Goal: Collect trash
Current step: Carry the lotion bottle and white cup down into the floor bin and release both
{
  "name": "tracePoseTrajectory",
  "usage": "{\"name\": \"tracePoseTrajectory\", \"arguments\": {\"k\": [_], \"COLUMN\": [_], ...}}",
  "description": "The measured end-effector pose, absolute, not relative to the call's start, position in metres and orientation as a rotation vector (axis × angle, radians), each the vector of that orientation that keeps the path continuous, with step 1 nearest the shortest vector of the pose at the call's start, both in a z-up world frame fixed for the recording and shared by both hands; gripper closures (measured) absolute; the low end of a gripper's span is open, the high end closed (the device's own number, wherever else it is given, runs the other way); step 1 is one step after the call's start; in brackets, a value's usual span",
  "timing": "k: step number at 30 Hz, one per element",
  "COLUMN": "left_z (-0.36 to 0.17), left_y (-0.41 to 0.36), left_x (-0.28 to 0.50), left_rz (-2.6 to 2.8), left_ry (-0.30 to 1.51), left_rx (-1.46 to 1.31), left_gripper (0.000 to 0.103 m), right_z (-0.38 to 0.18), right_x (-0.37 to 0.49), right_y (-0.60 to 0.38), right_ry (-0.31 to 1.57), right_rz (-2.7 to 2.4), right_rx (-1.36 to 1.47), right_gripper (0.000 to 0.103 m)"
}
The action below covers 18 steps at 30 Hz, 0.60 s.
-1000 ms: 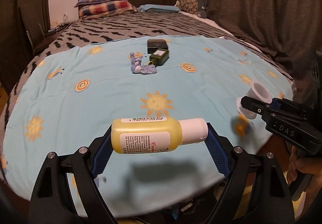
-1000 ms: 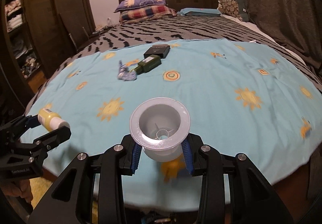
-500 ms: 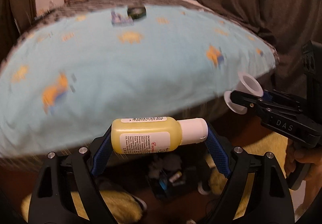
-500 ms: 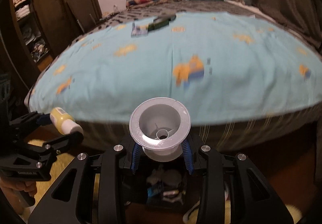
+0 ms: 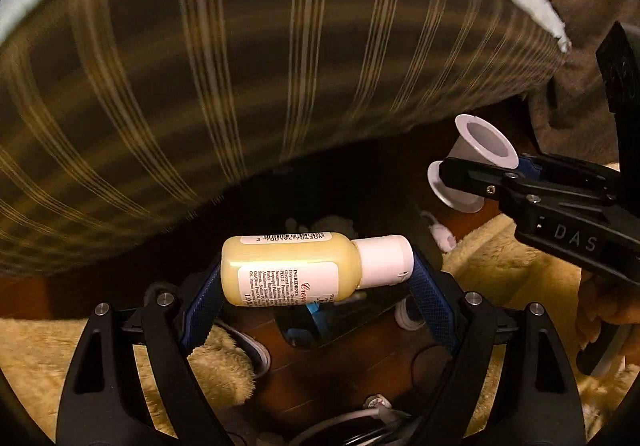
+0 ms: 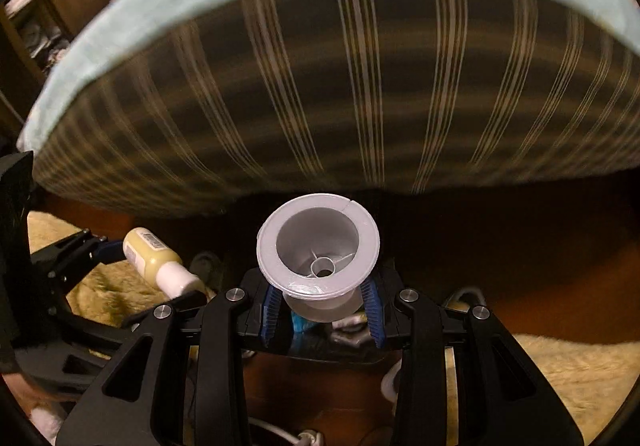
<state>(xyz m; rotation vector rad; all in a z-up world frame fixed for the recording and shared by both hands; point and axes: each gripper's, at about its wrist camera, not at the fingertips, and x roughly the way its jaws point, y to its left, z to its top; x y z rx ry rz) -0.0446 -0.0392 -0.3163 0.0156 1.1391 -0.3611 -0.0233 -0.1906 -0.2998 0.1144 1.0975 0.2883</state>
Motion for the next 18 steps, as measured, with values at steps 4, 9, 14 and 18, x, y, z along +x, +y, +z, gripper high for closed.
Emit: {"name": "tracePoseTrajectory", "arguments": {"k": [4,9,14,18], "left_z": [-0.347,-0.378,-0.391,-0.395], "left_y": [-0.044,-0.044,-0.037,-0.039], "left_x": [-0.041,-0.034,-0.030,-0.027], "left_rz": [-0.354,-0.345,-0.346,-0.348], "left_ry": [1.201,1.272,1.313,1.328], "left_rx": [0.019,0.015,0.006,0.011], "left_gripper": [0.022,0.022,0.022,0.022], "right_z": [-0.333,-0.360,-0.371,-0.372], "right_x": [-0.015,-0.003,-0.001,-0.001], "right_y": [-0.194,-0.196,-0.190,-0.194], "right_ry": [1.168,1.227,1.251,1.253], "right_rz": [0.269,0.253,0.259,0.262], "right_rx": [0.162,0.198,0.202,0.200], "right_gripper": [0.066,0.066,0.065,0.065]}}
